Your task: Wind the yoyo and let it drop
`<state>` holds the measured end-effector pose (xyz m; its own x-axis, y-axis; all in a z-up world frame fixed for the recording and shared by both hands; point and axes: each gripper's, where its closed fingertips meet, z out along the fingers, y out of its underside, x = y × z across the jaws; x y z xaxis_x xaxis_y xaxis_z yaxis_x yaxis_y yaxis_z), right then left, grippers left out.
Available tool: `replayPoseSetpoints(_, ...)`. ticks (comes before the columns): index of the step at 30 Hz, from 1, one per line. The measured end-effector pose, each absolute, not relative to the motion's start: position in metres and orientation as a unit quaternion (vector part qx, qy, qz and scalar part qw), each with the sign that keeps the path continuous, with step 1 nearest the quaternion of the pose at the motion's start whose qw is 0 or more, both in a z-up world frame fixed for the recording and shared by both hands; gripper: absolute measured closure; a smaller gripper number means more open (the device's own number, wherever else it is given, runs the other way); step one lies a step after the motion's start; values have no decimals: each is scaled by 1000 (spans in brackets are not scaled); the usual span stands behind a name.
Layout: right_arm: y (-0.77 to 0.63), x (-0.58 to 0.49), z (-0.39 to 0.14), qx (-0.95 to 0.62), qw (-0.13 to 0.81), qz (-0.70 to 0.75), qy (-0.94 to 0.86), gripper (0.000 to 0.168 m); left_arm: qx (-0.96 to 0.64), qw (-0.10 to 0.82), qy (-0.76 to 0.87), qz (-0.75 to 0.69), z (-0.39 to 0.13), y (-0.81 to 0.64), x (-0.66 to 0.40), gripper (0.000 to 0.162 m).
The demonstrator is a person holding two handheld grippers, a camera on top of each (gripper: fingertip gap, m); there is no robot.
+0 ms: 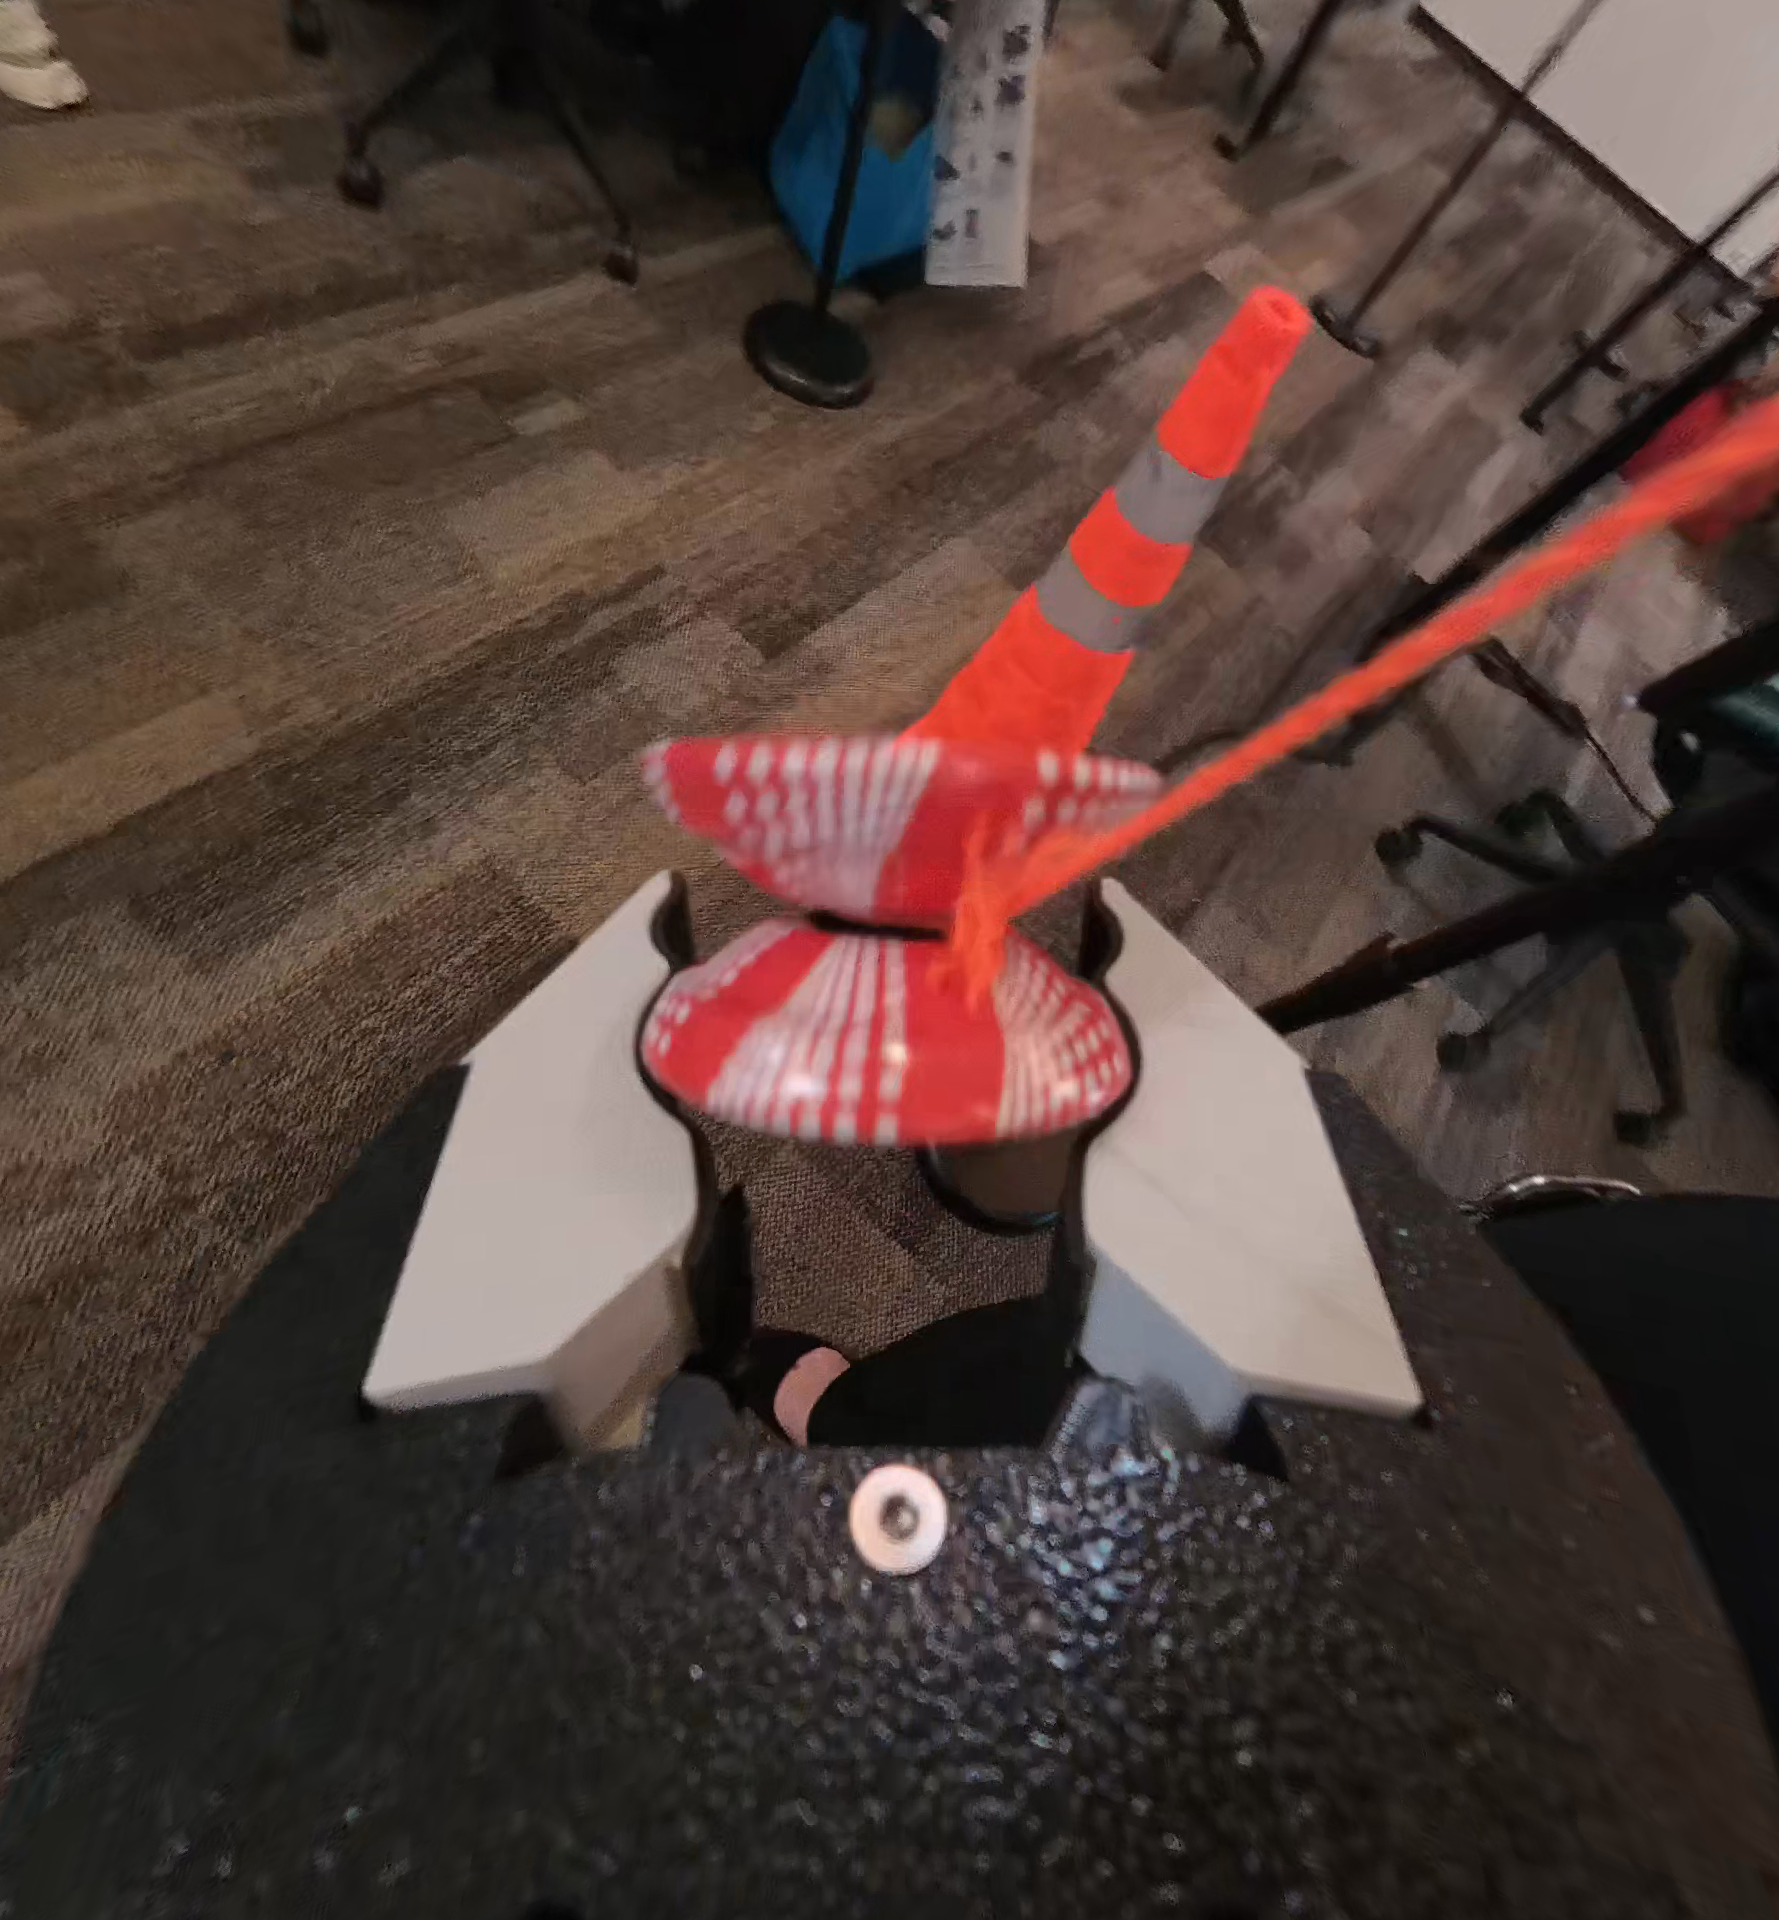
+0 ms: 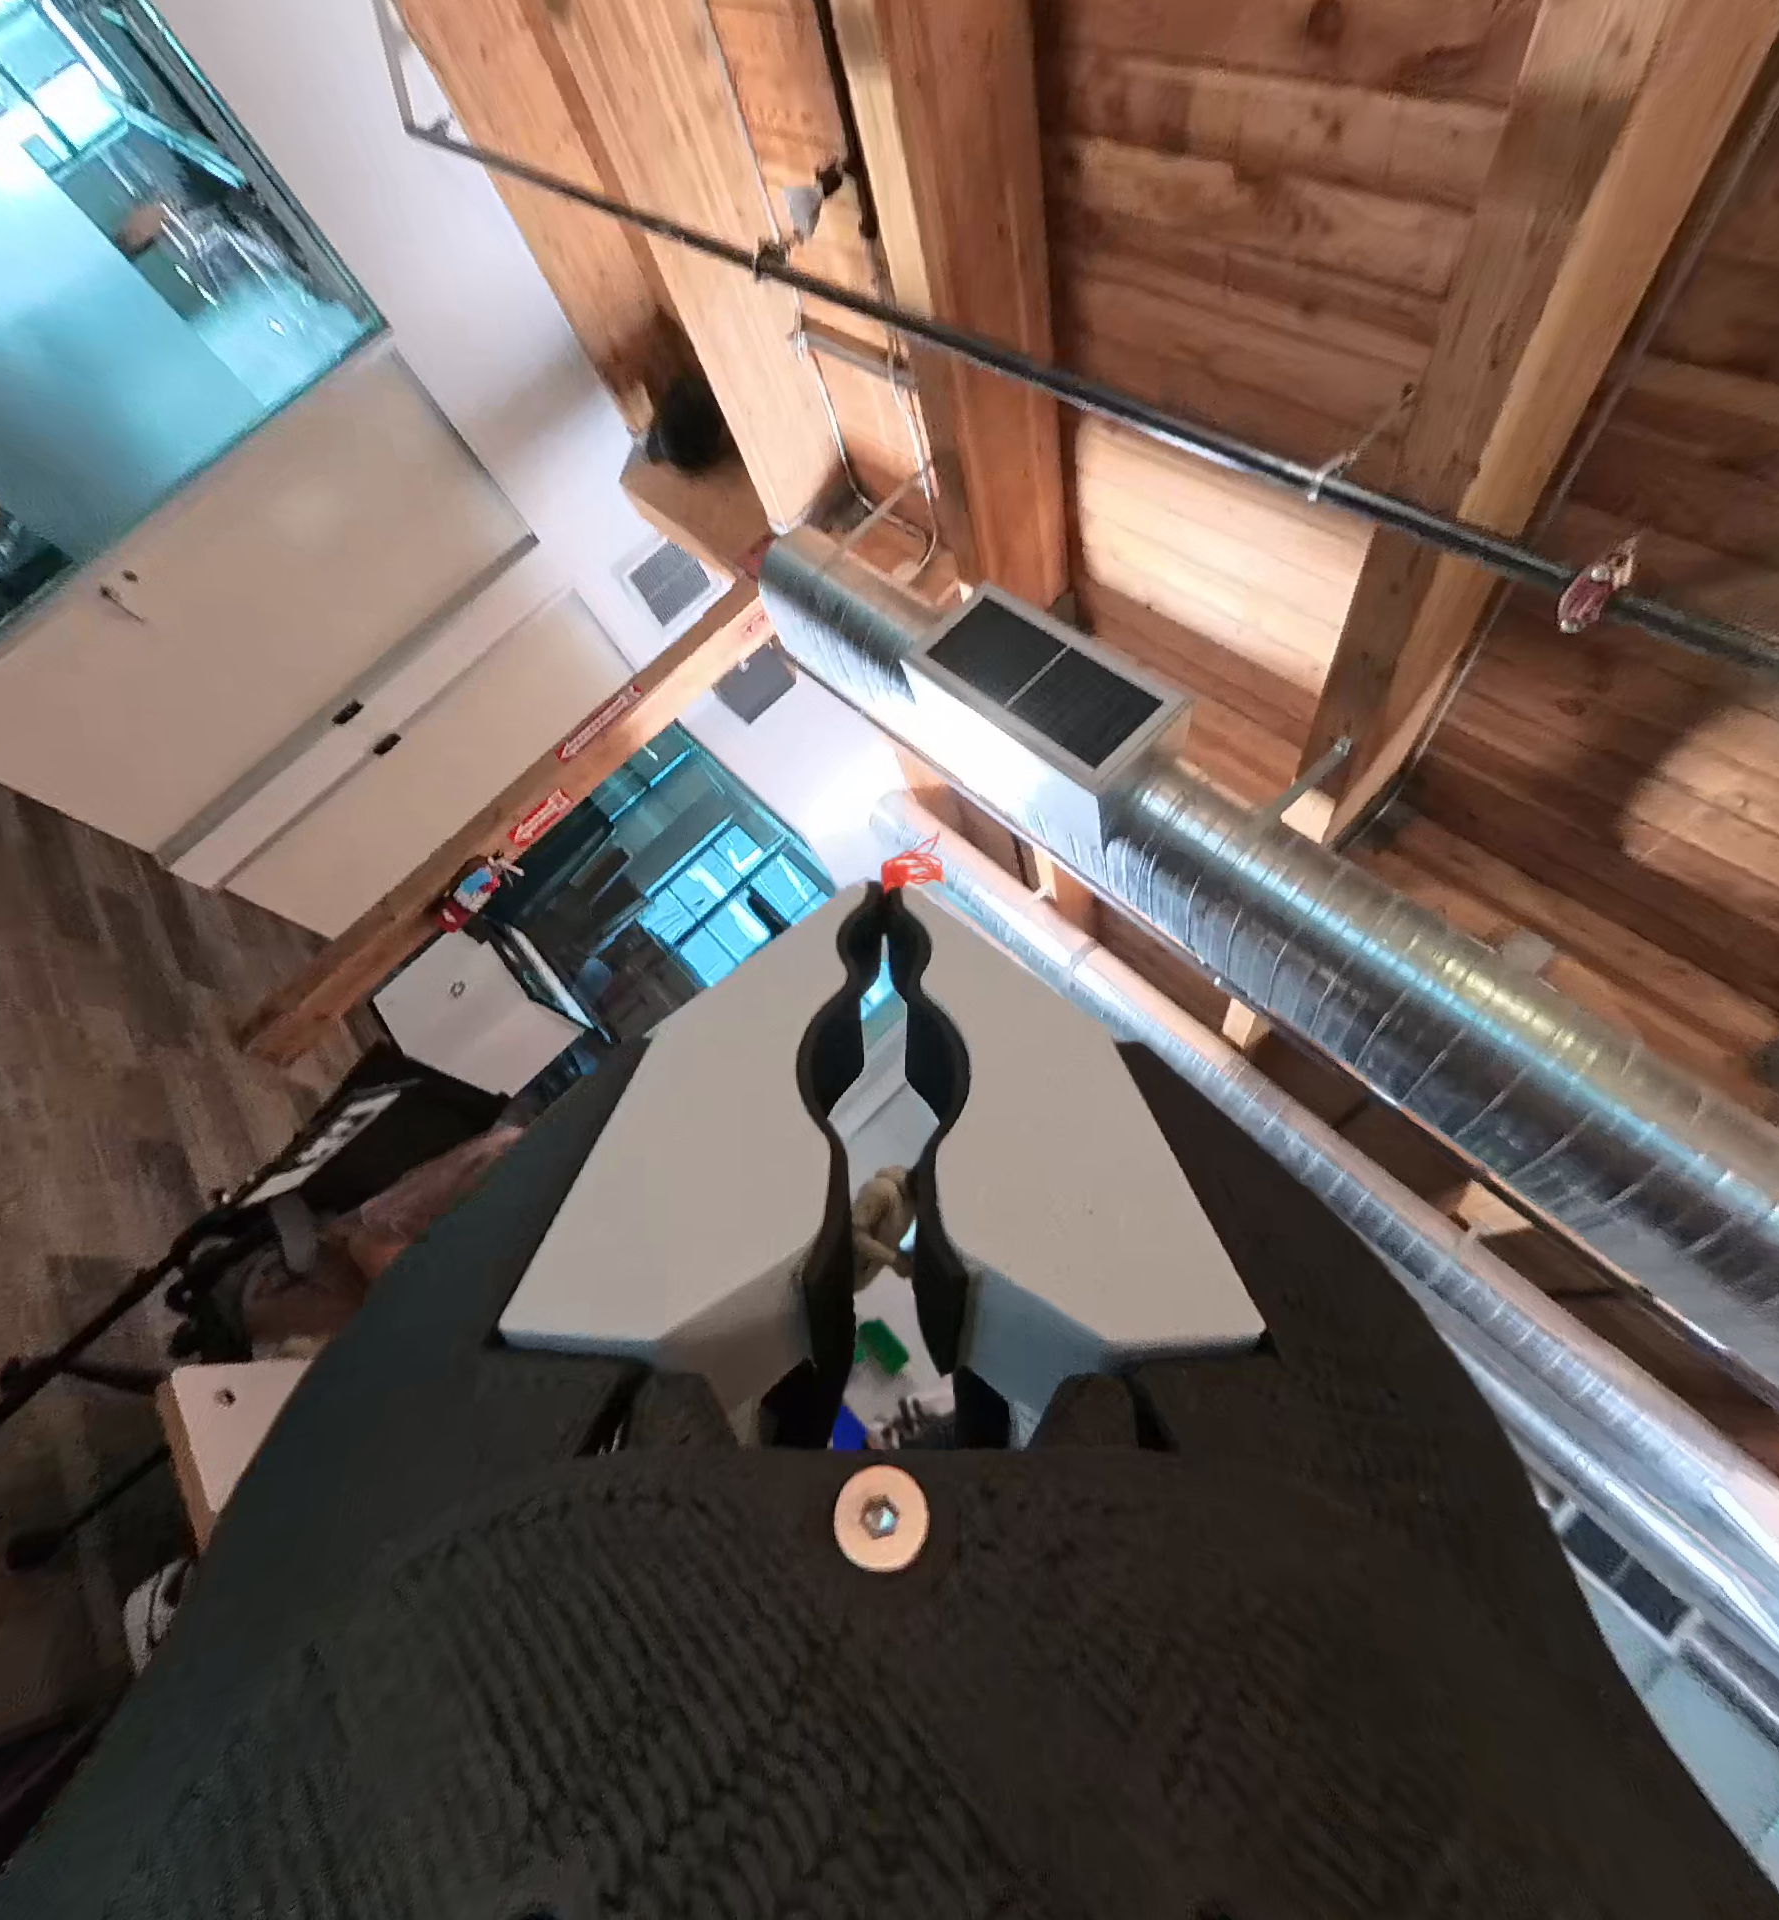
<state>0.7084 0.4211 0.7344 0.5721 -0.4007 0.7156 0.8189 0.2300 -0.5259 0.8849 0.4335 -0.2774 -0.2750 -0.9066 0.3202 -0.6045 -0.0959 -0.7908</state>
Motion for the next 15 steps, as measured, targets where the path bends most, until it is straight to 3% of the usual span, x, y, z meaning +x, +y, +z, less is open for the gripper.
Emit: replayPoseSetpoints(15, 369, 575, 779, -371, 837, -283, -285, 168, -715, 354, 429, -424, -215, 569, 710, 90)
